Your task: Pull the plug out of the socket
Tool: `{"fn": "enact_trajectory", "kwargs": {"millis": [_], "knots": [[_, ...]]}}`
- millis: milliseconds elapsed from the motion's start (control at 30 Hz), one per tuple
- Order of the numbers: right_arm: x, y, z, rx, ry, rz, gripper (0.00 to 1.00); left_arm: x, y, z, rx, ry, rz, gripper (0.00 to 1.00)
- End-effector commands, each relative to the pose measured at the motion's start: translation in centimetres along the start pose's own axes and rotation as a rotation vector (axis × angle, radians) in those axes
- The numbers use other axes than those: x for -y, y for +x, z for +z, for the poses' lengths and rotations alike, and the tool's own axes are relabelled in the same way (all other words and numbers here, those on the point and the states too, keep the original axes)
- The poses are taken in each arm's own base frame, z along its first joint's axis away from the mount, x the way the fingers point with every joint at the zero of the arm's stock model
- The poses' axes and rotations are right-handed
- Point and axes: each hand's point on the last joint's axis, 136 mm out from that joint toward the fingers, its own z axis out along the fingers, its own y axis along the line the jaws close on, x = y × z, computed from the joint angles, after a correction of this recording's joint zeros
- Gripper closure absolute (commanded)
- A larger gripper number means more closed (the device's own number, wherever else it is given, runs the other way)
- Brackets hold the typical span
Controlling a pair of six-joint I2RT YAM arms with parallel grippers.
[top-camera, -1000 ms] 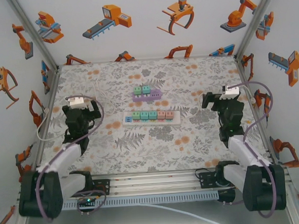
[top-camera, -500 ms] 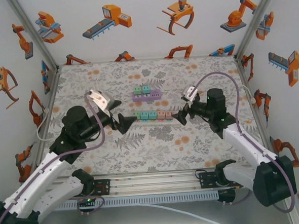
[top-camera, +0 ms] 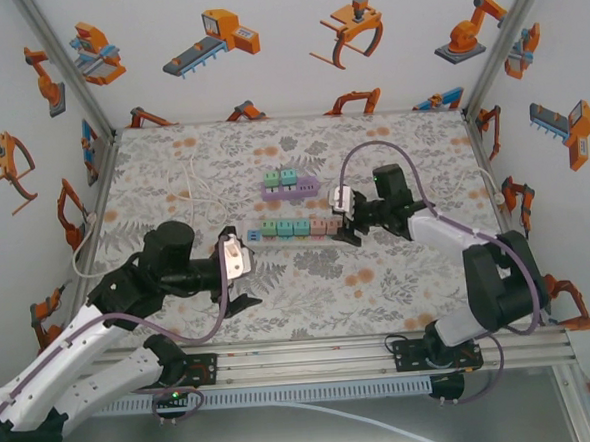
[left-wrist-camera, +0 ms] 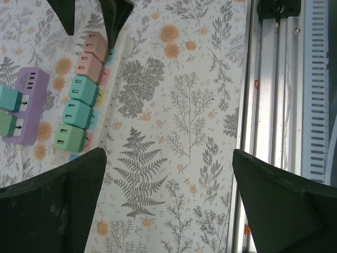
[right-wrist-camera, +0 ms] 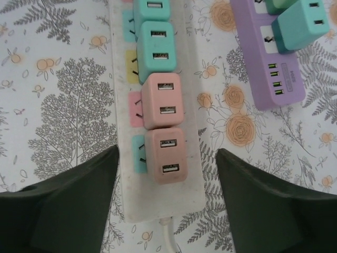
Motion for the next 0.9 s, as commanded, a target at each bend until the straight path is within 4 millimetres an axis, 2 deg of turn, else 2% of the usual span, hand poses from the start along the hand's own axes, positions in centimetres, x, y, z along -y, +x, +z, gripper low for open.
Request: {"fn": "enact_trajectory", "kwargs": {"millis": [0, 200, 400, 467, 567, 600, 667, 767, 867], "knots": [[0.0, 0.2, 1.1, -0.009, -0.044, -0.026, 0.42, 0.6, 1.3, 0.2, -0.035, 0.017, 0.044, 0.03], [-0.2, 0.6, 2.0, -0.014, -0.083, -0.009, 0.57, -0.3, 2.5, 0.8, -0.069, -0.030, 0.033, 0.03], [-0.5, -0.3, 1.3, -0.012, -0.105, -0.031, 0.67, -4.8, 4.7, 1.9, -0.207, -0.228, -0.074, 0.03], [-0.4, -0.7, 1.1, 0.000, -0.105, -0.038, 0.68, -7.4, 4.1, 1.9, -0.175, -0.366, -0.194, 0.03], [-0.5, -0.9, 1.2, 0.012, -0.112, -0.039, 0.70, -12.4, 4.1, 1.1, -0.076, -0.627, -0.482, 0.03], [-0.5, -0.9, 1.3, 0.013, -0.115, -0.037, 0.70, -13.7, 4.8, 0.6, -0.056, -0.699, -0.585, 0.03], [-0.7, -1.0, 1.3, 0.024, -0.126, -0.034, 0.73, -16.6, 7.5, -0.6, -0.042, -0.832, -0.829, 0.03], [-0.7, -1.3, 1.3, 0.038, -0.129, -0.038, 0.73, -18.9, 11.6, -0.7, -0.043, -0.872, -1.103, 0.01], [-0.7, -1.3, 1.2, 0.033, -0.126, -0.038, 0.73, -20.3, 14.6, -0.1, -0.055, -0.884, -1.241, 0.09]]}}
